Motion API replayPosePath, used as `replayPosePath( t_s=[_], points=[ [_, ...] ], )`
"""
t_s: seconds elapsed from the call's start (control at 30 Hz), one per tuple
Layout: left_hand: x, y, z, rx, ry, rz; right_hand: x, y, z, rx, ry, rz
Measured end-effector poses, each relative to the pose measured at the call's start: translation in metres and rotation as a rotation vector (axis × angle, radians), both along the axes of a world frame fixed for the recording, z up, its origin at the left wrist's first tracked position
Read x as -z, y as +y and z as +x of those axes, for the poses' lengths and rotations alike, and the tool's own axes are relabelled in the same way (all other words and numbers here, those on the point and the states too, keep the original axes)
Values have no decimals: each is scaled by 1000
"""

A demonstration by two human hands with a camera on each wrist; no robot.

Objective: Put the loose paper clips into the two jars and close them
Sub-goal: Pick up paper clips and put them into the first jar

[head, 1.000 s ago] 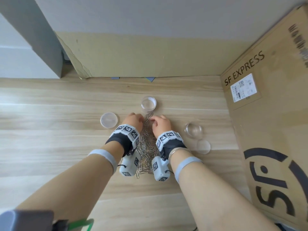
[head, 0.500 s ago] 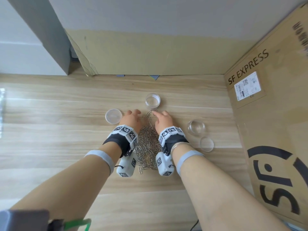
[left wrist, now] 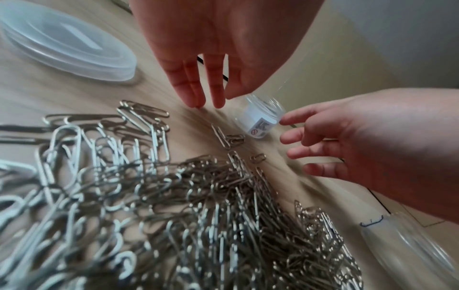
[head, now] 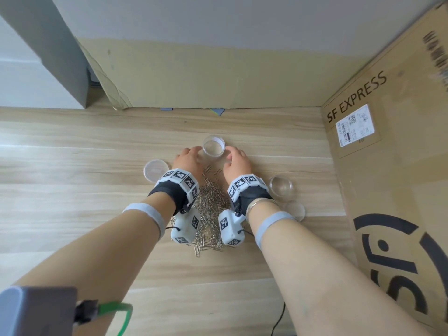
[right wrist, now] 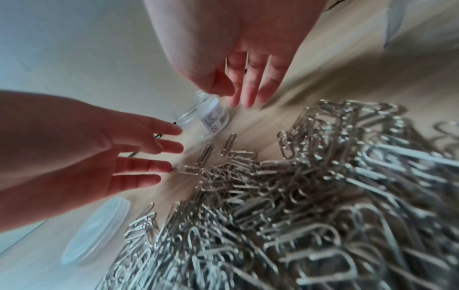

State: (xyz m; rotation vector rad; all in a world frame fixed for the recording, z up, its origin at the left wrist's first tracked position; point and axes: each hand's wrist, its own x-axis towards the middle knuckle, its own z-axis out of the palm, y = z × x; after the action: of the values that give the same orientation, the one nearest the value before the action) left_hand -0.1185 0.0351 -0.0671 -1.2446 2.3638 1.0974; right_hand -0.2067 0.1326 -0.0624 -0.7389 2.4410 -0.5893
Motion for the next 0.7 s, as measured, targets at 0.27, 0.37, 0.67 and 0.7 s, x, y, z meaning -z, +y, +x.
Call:
replayPosePath(
  t_s=[0.27, 0.37, 0.67, 0.7],
  points=[
    [2, 17, 20, 73, -111, -14, 5, 28, 17, 9, -25, 112],
    [-5, 25, 29, 239, -161, -36, 2, 41, 25, -236, 8, 304],
    [-3, 42, 43, 410, -197, -106, 4, 51, 39, -394, 5, 344],
    [-3, 43, 43, 395, -180, -101, 6, 51, 39, -379, 5, 324]
  ],
)
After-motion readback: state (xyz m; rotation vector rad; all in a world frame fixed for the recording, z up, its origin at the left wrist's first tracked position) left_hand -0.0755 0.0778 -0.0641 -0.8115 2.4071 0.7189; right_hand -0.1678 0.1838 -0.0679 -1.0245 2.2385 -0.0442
